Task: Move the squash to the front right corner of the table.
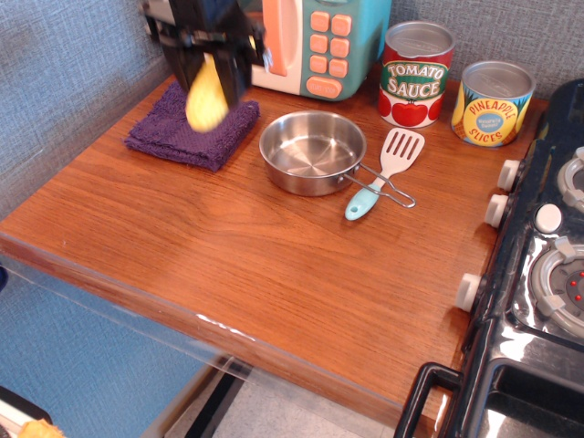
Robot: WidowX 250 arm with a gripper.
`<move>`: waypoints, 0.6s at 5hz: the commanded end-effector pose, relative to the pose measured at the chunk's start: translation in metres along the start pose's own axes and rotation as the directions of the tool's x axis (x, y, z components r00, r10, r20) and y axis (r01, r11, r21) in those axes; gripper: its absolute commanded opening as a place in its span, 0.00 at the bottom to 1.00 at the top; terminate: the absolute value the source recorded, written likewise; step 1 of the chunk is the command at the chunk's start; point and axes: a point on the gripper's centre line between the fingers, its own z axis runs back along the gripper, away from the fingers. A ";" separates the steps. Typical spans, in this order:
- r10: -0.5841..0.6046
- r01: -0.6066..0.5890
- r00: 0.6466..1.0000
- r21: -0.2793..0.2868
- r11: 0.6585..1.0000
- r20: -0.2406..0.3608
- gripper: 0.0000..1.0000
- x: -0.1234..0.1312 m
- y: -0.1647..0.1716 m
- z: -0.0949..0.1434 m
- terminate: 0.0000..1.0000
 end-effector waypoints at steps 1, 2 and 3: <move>-0.210 0.204 0.973 -0.071 0.976 -0.095 0.00 -0.067 -0.078 -0.021 0.00; -0.294 0.286 0.945 -0.075 0.955 -0.142 0.00 -0.089 -0.109 -0.035 0.00; -0.313 0.306 0.937 -0.065 0.950 -0.154 0.00 -0.097 -0.120 -0.043 0.00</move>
